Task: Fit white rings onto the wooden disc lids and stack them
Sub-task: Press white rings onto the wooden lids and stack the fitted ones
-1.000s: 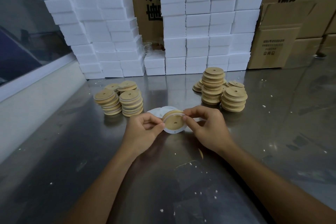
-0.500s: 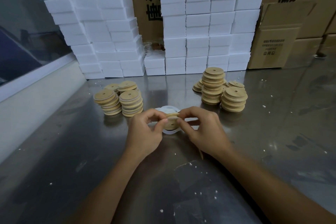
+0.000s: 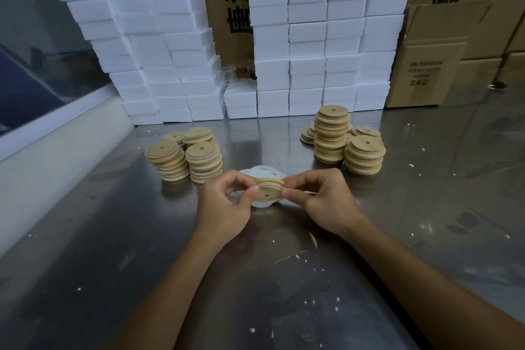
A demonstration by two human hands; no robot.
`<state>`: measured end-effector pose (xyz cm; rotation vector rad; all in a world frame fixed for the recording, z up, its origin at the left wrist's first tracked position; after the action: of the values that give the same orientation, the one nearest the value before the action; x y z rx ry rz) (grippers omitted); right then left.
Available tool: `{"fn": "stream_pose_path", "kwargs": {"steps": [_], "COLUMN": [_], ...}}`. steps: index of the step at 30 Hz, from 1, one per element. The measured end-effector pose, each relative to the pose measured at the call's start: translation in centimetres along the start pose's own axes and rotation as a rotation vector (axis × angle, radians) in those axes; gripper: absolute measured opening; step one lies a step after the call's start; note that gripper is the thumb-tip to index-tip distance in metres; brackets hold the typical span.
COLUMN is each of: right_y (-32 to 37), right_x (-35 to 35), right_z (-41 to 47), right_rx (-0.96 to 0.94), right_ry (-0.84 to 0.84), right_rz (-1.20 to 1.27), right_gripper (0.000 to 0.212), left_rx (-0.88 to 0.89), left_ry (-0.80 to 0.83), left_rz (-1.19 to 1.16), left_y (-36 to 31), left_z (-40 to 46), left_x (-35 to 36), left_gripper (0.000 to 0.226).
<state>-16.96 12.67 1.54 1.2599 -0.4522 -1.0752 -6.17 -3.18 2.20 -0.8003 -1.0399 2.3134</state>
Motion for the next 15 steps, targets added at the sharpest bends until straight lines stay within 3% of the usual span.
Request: {"fn": "stream_pose_path", "kwargs": {"steps": [10,15], "right_y": [-0.7,-0.5], "right_x": [0.3,0.1], "right_z": [0.2,0.1], "right_rx": [0.079,0.122], "right_ry": [0.096,0.06], "right_rz": [0.08,0.134], "right_gripper": [0.007,0.007], "left_rx": [-0.232,-0.279], "left_ry": [-0.013,-0.019], "left_rz": [-0.152,-0.185], "left_y": [0.7,1.3], "left_z": [-0.1,-0.2], "left_x": [-0.1,0.4], "left_gripper": [0.025,0.022]}}
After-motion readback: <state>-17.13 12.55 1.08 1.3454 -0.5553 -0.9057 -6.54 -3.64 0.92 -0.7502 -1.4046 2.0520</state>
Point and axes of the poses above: each hand's wrist, its own z-axis towards the middle knuckle, its own x-axis out of the palm, y = z × x, the point moved 4 cm from there along z, towards the middle knuckle, and after that the axes turned 1 degree about -y, right-handed, at the moved point
